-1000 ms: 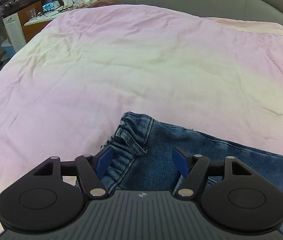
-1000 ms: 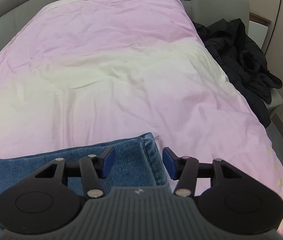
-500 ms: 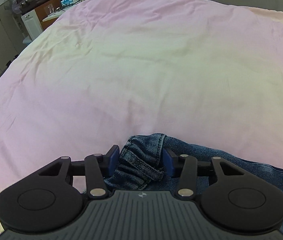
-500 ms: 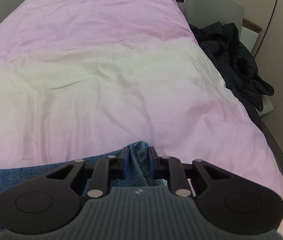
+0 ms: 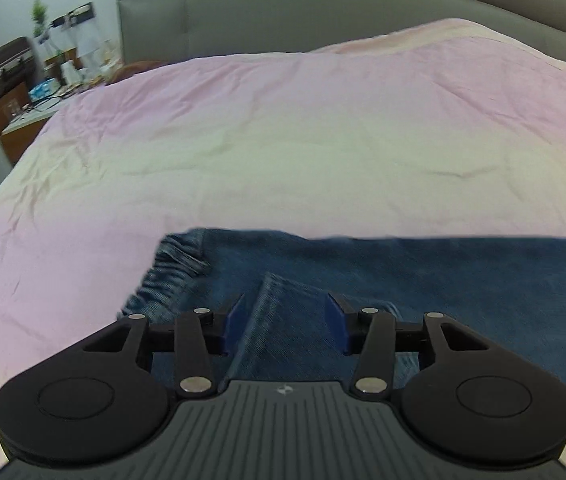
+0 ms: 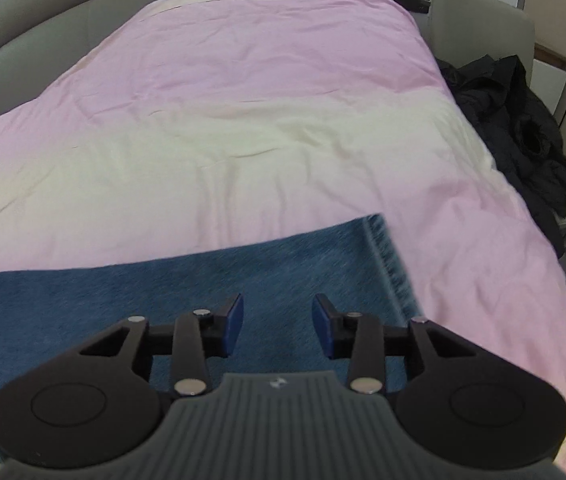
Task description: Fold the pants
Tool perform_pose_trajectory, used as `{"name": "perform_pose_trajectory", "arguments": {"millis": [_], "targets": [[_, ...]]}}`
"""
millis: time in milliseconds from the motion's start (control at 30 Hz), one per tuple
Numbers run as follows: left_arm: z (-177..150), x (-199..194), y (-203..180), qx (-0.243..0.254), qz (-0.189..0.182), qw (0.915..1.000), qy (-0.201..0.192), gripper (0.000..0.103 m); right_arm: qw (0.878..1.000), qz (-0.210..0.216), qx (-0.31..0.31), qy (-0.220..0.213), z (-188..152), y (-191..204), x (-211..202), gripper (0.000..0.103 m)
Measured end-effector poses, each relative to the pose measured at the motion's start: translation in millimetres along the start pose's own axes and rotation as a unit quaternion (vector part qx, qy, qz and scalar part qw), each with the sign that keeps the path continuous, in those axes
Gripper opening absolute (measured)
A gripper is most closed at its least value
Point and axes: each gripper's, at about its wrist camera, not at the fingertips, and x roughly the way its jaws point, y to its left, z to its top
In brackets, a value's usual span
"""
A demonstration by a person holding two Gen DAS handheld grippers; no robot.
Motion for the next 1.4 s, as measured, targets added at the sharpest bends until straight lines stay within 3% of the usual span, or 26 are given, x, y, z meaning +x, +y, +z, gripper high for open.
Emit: {"name": "perform_pose_trajectory", "arguments": {"millis": [167, 333, 500, 567, 700, 733, 767, 800, 867, 967, 1067, 1200, 1267, 1333, 1400], "targets": [[-52.2, -32.0, -52.7, 0.091, -0.066, 0.9931, 0.033, 0.054, 0.997, 0.074, -0.029, 0.008, -56.7, 54.8, -36.1, 0.035], [-101.2, -29.8, -105.3, 0.178, -0.075, 0.9791, 0.064, 0.058, 0.988, 0.150, -0.042, 0.018, -107.4, 114.9, -60.7, 0.035], [-126.5, -0.2, -132.4, 0.172, -0.060, 0.9788, 0.094, 0.062, 0.977, 0.197, -0.070, 0.027, -152.7, 175.5, -72.8, 0.035], [-133.8, 9.9, -142.3, 0.179, -0.051, 0.9785, 0.088, 0.068, 0.974, 0.204, -0.089, 0.029, -167.9, 197.4, -75.2, 0.035], [-136.8, 24.1, -148.2, 0.172, -0.038, 0.9824, 0.062, 0.068, 0.968, 0.216, -0.119, 0.037, -190.0, 231.6, -72.3, 0.035], [-135.5, 24.4, -146.8, 0.169, -0.040, 0.9833, 0.054, 0.066, 0.966, 0.219, -0.132, 0.039, -196.2, 240.1, -70.9, 0.035], [-133.4, 23.1, -143.6, 0.162, -0.047, 0.9846, 0.046, 0.049, 0.963, 0.221, -0.147, 0.041, -201.0, 248.1, -69.7, 0.035], [-130.5, 21.2, -140.2, 0.152, -0.058, 0.9859, 0.041, 0.042, 0.961, 0.221, -0.162, 0.041, -205.2, 255.5, -68.6, 0.035], [-124.6, 12.8, -130.9, 0.128, -0.075, 0.9887, 0.020, 0.033, 0.952, 0.228, -0.199, 0.044, -212.2, 271.3, -63.7, 0.035], [-112.7, 3.5, -123.3, 0.116, -0.096, 0.9882, 0.028, 0.022, 0.936, 0.240, -0.256, 0.037, -219.2, 294.2, -57.5, 0.035], [-99.2, -1.4, -123.0, 0.129, -0.102, 0.9847, 0.056, 0.018, 0.917, 0.250, -0.310, 0.016, -220.2, 318.4, -54.6, 0.037], [-81.0, -9.9, -118.8, 0.126, -0.124, 0.9802, 0.089, 0.016, 0.888, 0.254, -0.382, -0.029, -216.9, 345.8, -55.6, 0.052], [-83.5, -9.4, -118.7, 0.131, -0.133, 0.9763, 0.109, 0.015, 0.875, 0.254, -0.409, -0.043, -215.9, 358.9, -54.2, 0.052], [-93.5, 3.6, -116.8, 0.128, -0.143, 0.9729, 0.129, 0.015, 0.870, 0.249, -0.424, -0.042, -215.7, 368.4, -48.0, 0.052], [-106.0, 21.1, -109.6, 0.092, -0.159, 0.9707, 0.155, 0.015, 0.873, 0.252, -0.417, -0.011, -214.0, 371.5, -36.3, 0.047]]}}
